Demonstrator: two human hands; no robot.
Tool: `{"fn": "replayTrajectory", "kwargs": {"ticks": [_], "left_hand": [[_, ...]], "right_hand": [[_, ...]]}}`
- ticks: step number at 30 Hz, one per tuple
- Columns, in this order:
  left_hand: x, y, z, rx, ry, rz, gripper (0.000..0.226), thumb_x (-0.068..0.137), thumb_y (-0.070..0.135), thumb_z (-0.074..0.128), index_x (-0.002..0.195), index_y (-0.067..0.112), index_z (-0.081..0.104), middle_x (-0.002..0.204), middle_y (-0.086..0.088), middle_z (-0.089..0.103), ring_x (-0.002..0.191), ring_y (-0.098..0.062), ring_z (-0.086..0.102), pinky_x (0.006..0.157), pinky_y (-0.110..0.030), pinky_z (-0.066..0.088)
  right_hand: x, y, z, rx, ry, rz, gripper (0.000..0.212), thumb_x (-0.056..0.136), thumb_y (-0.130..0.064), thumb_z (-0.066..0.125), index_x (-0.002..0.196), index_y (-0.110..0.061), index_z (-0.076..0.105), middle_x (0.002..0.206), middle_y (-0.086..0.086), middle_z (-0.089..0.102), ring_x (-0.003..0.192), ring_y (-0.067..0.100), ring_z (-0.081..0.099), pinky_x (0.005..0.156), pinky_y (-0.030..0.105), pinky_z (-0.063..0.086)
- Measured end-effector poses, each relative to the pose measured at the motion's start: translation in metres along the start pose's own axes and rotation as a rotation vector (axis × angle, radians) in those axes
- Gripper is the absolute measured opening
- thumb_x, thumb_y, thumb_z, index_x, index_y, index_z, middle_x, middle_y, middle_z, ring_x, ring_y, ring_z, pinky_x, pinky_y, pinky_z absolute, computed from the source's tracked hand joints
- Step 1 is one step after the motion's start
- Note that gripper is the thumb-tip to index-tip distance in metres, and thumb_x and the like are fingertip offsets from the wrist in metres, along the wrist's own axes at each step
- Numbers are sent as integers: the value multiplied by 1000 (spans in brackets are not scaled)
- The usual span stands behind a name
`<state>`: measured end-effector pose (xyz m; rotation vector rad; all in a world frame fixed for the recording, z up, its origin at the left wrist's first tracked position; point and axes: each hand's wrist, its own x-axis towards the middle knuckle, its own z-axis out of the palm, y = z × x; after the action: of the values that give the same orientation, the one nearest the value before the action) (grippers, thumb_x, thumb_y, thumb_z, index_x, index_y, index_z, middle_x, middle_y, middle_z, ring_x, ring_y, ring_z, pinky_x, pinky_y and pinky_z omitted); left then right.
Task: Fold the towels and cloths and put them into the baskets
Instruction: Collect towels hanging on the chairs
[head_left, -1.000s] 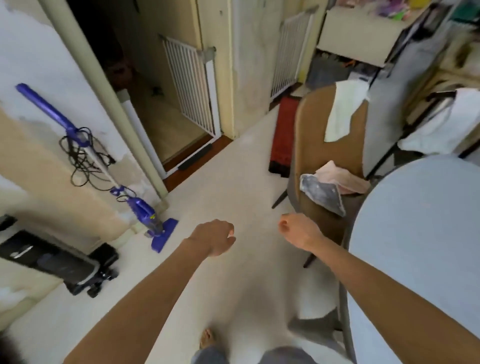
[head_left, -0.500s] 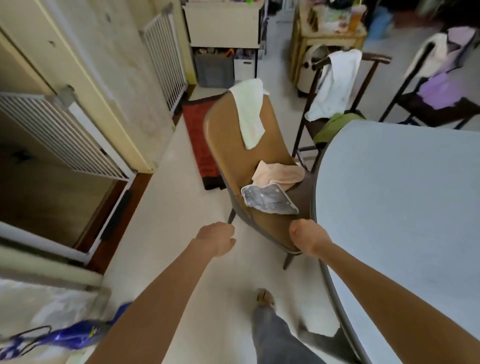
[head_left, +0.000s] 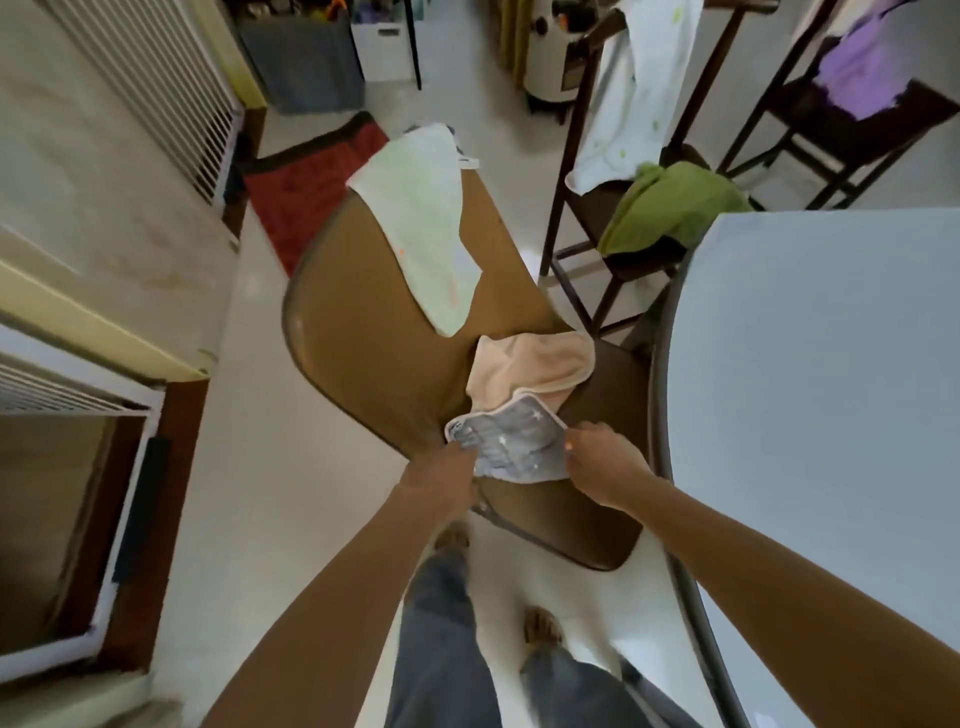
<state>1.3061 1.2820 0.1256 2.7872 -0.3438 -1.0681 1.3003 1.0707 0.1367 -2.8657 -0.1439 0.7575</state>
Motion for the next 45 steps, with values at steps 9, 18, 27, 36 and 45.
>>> {"fn": "replayTrajectory", "kwargs": {"ticks": [9,18,27,36,45], "left_hand": [[178,-62,1,140,-179,127,37,100,20,42,135,7,41,138,-11,47,126,-26,46,102,-35,36],[252,-69,60,36,-202,-24,76,96,33,54,150,9,6,147,-17,34,131,-32,41,104,-41,41],[236,-63,52,-155,-61,44,24,98,20,51,111,3,61,110,-14,67,103,-28,62,75,-28,44],[170,-34,-71,-857,61,173,16,96,17,56,92,5,64,84,-12,66,78,-12,57,69,-25,44],[105,2,-162,-812,90,156,23,94,38,57,91,17,66,80,3,67,79,-12,64,61,-19,48]], "right_hand": [[173,-9,61,20,-142,91,48,91,-6,45,137,-14,35,142,10,39,128,29,38,101,38,36],[246,-1,144,-333,-213,-168,73,93,-27,55,150,-11,14,158,10,16,147,28,8,116,43,16],[224,-5,132,-30,-106,79,29,91,-4,49,118,-15,50,114,6,58,97,24,62,71,32,43],[143,-4,16,519,162,242,18,93,-26,56,77,-18,54,69,-8,55,60,10,51,52,21,35],[47,12,-94,825,262,304,22,97,-33,50,93,-23,69,76,-14,60,73,6,58,68,17,46]]}}
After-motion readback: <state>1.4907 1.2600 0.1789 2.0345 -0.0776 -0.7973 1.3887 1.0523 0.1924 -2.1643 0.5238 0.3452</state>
